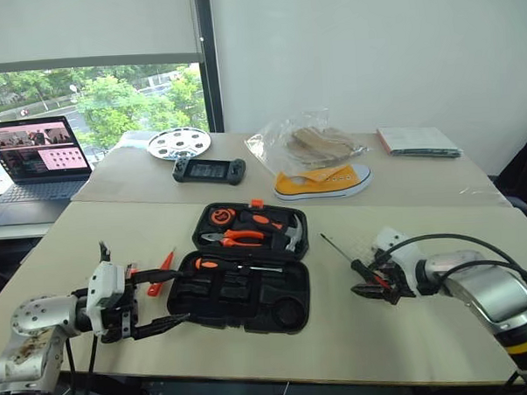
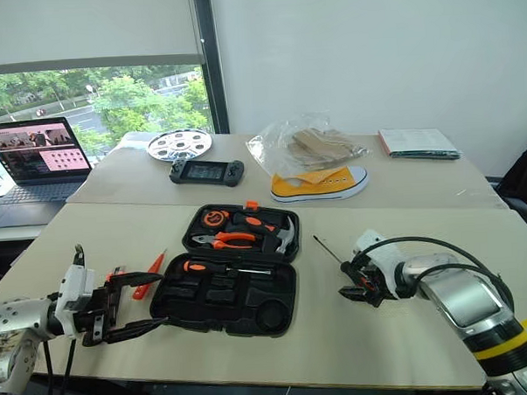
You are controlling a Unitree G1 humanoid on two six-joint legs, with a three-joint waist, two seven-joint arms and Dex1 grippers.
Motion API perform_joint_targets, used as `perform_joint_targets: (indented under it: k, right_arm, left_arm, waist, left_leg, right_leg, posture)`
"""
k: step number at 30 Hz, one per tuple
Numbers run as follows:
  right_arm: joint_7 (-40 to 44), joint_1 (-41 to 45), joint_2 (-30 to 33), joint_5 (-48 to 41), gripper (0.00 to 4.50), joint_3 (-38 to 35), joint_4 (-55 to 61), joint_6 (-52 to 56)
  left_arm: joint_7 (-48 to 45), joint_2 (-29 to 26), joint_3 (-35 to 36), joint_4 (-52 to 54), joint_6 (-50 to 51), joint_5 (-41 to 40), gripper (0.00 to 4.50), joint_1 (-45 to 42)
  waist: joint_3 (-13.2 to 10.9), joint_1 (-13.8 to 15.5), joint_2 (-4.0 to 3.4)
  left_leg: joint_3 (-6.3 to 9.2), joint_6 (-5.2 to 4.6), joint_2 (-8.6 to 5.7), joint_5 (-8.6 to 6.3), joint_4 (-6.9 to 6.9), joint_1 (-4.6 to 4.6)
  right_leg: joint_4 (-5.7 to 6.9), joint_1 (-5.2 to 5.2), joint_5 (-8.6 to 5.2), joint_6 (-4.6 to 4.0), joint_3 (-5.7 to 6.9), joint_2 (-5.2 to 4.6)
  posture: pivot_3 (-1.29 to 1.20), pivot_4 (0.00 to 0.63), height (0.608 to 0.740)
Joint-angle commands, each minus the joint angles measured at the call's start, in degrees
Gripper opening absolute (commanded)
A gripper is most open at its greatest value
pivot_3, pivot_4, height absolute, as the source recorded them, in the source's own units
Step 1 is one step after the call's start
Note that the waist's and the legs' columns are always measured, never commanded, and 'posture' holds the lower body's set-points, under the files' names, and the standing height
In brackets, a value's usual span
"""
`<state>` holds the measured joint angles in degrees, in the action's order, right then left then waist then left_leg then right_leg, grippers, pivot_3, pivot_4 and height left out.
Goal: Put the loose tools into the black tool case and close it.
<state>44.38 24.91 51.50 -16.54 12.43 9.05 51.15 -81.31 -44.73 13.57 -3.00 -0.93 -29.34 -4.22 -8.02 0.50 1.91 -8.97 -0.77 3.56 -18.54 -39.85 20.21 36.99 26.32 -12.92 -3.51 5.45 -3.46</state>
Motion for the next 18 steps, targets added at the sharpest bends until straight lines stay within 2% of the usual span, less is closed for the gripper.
perform_joint_targets:
  k: [1,5,9,12,14,18]
  right_arm:
    - [-0.5,1.0,-0.4,1.3,2.44,-0.6,-0.5,2.0]
    - [-1.0,-1.1,0.7,0.6,1.06,-4.4,1.0,2.7]
    - [-1.3,-3.2,2.3,-0.4,0.98,-10.3,3.8,3.0]
    - [4.4,2.3,0.6,-6.7,0.98,-13.0,9.2,0.3]
    - [8.2,6.1,-1.4,-8.4,0.98,-10.8,11.2,-3.6]
    - [12.9,15.8,-7.9,-7.0,0.98,1.8,10.6,-3.2]
  left_arm:
    - [0.7,-0.4,1.0,1.6,-0.1,-0.7,4.5,0.8]
    - [1.2,-0.5,1.3,2.2,-0.2,-0.8,4.5,1.6]
    - [2.2,-0.3,2.1,2.8,-0.1,-1.2,4.5,2.6]
    - [3.7,0.0,3.2,3.6,1.0,-2.4,4.5,3.7]
    - [3.9,0.0,3.5,3.8,1.2,-2.5,4.5,4.3]
    - [4.9,0.3,3.8,3.4,1.3,-2.5,4.5,5.5]
  waist:
    - [0.0,0.0,0.0]
    - [0.0,0.1,0.0]
    - [0.0,0.1,-0.01]
    - [0.0,-0.4,-0.04]
    - [0.0,-1.5,-0.07]
    - [0.0,-2.2,-0.05]
  left_leg:
    - [0.0,0.0,0.0,0.0,-0.01,-0.02]
    - [0.02,0.03,0.01,0.02,-0.07,-0.04]
    - [0.03,0.03,0.0,0.02,-0.08,-0.02]
    - [0.02,0.03,0.01,0.02,-0.08,-0.03]
    - [0.01,0.13,0.08,0.07,-0.06,-0.1]
    - [0.09,0.44,0.31,0.24,0.08,-0.37]
  right_leg:
    - [0.02,-0.02,0.01,0.02,-0.01,0.0]
    - [0.06,-0.06,0.03,0.04,-0.01,-0.02]
    - [0.06,-0.05,0.03,0.06,0.0,-0.04]
    - [0.08,-0.04,0.04,0.06,-0.03,-0.02]
    - [0.09,-0.03,0.04,0.05,-0.09,0.04]
    - [0.11,-0.13,-0.02,0.14,-0.16,0.09]
  posture:
    - [0.0,0.15,0.74]
    - [0.0,0.15,0.74]
    - [0.0,0.15,0.74]
    - [0.0,0.15,0.74]
    - [0.0,0.15,0.74]
    - [0.0,0.15,0.74]
